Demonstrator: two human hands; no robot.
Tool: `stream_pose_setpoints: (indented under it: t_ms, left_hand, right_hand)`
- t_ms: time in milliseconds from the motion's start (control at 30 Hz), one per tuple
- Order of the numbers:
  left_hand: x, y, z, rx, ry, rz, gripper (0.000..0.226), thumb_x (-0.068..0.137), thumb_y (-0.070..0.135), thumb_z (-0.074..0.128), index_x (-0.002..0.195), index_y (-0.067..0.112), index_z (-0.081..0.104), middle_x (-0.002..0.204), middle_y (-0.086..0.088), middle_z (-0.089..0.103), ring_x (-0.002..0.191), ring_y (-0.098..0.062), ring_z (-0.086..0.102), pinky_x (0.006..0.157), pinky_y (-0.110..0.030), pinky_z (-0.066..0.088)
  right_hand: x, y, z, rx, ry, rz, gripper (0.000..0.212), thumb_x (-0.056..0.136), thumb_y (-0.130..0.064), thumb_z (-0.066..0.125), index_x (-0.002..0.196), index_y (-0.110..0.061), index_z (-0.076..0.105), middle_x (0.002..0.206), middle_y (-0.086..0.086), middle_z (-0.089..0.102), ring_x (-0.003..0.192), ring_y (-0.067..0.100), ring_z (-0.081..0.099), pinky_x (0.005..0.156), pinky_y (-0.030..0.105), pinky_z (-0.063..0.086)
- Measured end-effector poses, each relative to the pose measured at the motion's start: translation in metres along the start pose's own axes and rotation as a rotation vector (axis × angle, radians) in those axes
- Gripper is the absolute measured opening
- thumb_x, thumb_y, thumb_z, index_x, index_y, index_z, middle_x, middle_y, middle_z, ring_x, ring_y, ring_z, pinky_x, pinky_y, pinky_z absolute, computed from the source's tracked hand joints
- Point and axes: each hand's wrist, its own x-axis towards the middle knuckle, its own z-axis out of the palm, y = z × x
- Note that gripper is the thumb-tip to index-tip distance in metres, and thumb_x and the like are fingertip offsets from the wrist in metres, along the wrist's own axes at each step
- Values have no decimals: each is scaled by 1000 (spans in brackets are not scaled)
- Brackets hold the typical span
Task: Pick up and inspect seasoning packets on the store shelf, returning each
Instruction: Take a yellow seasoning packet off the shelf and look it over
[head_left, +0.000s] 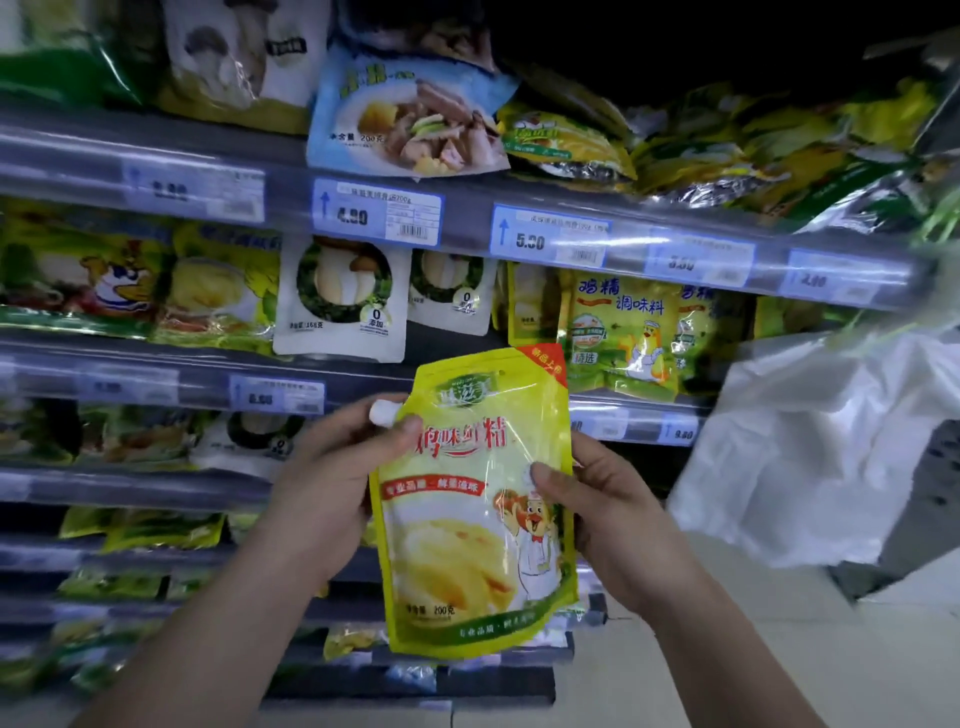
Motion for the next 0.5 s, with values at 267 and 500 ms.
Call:
stream_pose_setpoints:
  t_ms: [267,500]
  left_hand:
    - [-13,1,24,326,-1,191,26,75,28,79,98,15,76,95,-17,79,95,-35,74,94,-65,51]
    - [-2,5,36,358,48,235,15,88,12,71,99,20,77,91,-12,81,91,-32,77,90,-64,54]
  right_hand:
    - [20,-15,-25,-11,110,-104,25,92,-24,61,110,-16,76,100,24,76,88,30,71,72,44,58]
    - [31,-17,-36,82,54,-59,24,99,-13,55,112,-13,75,103,15,78,90,30,71,76,41,56]
